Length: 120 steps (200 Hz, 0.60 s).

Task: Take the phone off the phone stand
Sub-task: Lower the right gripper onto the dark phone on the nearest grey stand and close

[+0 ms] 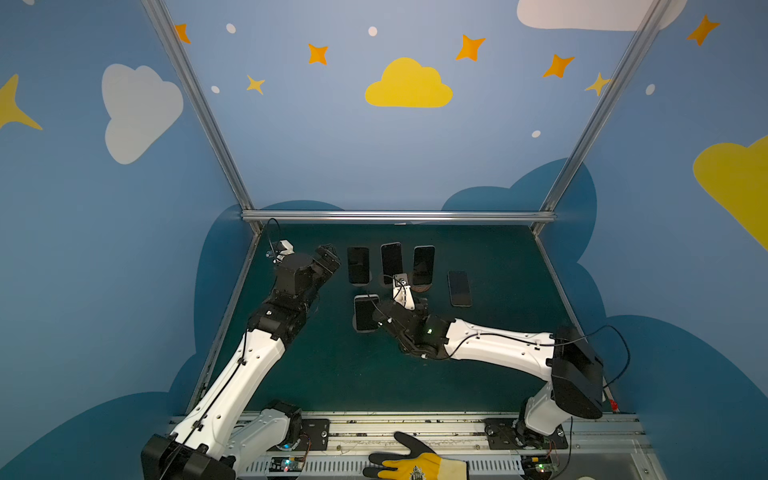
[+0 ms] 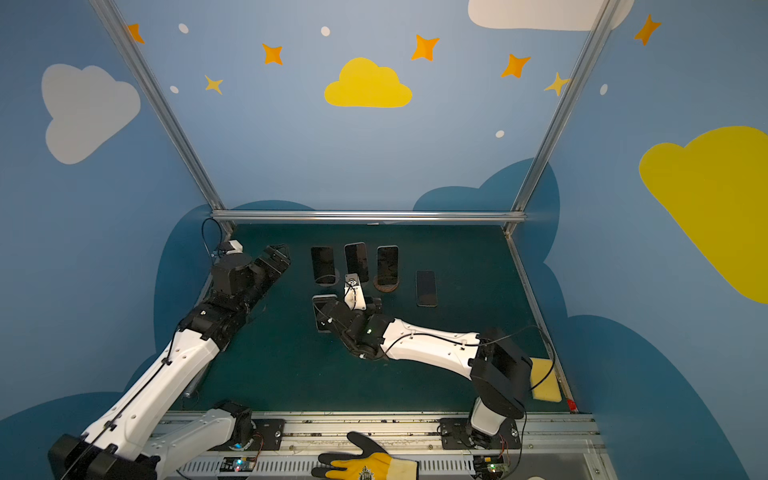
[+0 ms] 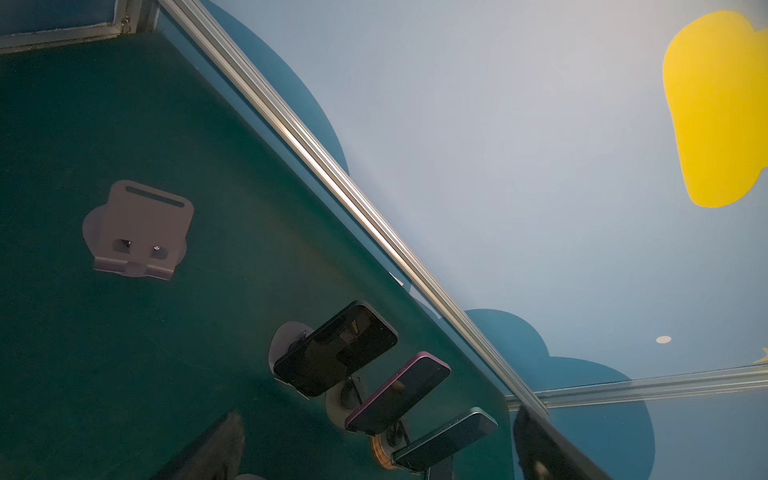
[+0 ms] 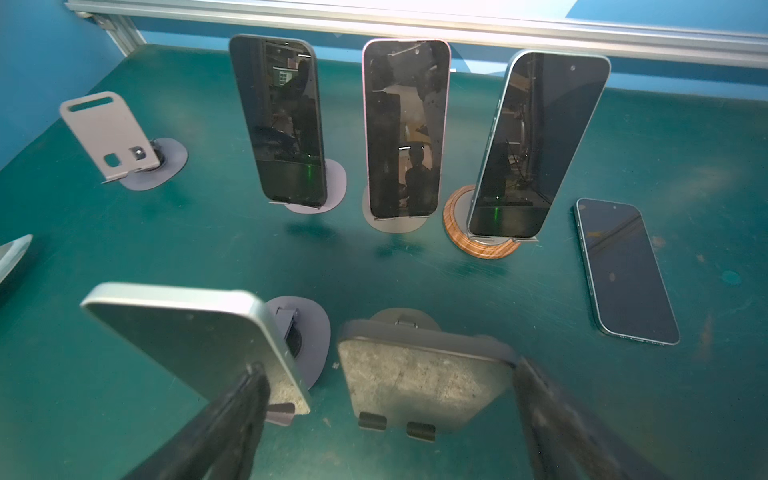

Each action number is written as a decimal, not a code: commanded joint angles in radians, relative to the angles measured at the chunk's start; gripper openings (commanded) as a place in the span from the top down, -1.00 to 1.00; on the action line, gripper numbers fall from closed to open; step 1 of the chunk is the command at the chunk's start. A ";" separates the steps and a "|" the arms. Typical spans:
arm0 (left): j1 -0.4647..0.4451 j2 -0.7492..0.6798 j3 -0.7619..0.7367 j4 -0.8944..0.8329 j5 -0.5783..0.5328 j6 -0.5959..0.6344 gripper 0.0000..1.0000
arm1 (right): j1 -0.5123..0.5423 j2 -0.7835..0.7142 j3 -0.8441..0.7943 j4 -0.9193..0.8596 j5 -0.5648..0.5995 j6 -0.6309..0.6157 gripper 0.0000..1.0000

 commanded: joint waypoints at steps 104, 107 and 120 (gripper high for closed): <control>0.055 0.017 0.005 0.025 0.067 -0.033 -1.00 | -0.047 0.014 -0.022 0.041 -0.075 0.001 -0.85; 0.057 0.019 0.006 0.023 0.067 -0.033 -1.00 | -0.048 0.013 -0.023 0.042 -0.076 0.002 -0.85; 0.060 0.020 0.004 0.024 0.067 -0.033 -1.00 | -0.049 0.007 -0.039 0.063 -0.086 -0.002 -0.85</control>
